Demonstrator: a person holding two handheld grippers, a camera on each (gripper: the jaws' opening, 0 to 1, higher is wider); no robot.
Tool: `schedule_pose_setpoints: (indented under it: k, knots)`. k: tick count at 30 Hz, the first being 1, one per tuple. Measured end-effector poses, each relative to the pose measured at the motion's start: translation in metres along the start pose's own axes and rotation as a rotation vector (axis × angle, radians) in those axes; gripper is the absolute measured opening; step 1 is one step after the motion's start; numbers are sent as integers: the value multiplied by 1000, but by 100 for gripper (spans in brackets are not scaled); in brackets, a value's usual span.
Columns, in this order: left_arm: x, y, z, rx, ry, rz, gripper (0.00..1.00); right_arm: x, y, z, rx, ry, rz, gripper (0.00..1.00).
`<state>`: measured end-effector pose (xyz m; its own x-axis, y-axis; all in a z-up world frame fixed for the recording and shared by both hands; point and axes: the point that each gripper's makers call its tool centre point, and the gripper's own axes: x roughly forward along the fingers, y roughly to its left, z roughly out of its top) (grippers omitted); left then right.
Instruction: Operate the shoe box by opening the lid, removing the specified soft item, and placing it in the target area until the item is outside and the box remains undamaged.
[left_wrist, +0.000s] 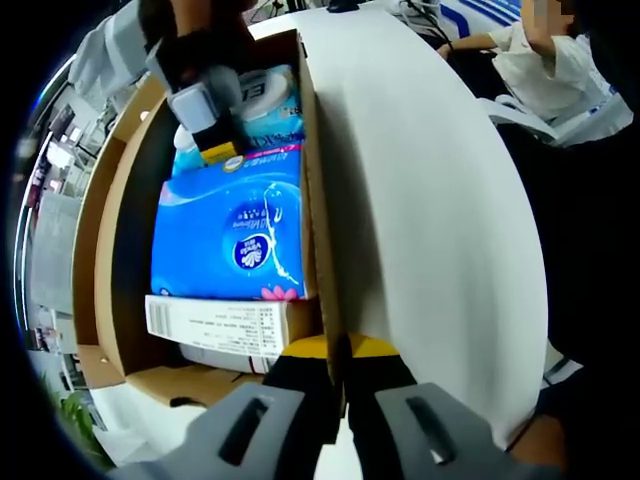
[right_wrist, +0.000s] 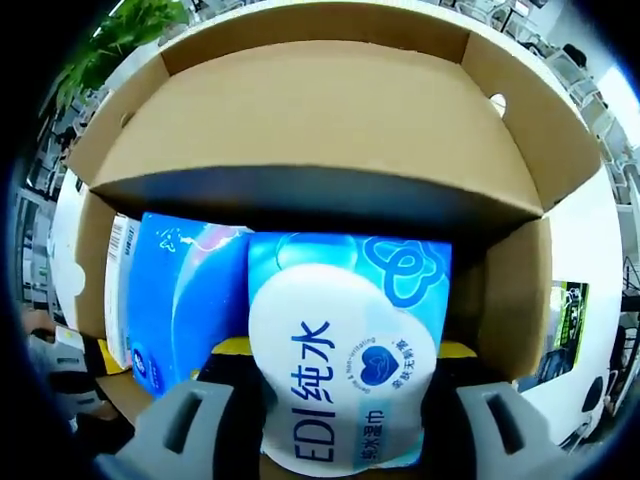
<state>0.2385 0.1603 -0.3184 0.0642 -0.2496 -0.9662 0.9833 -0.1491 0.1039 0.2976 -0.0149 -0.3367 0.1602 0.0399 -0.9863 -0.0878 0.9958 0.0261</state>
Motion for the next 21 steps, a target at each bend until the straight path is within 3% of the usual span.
schedule_pose_setpoints:
  k: [21]
  knots:
    - [0, 0, 2, -10, -7, 0, 2, -19, -2, 8, -27, -15, 17, 62]
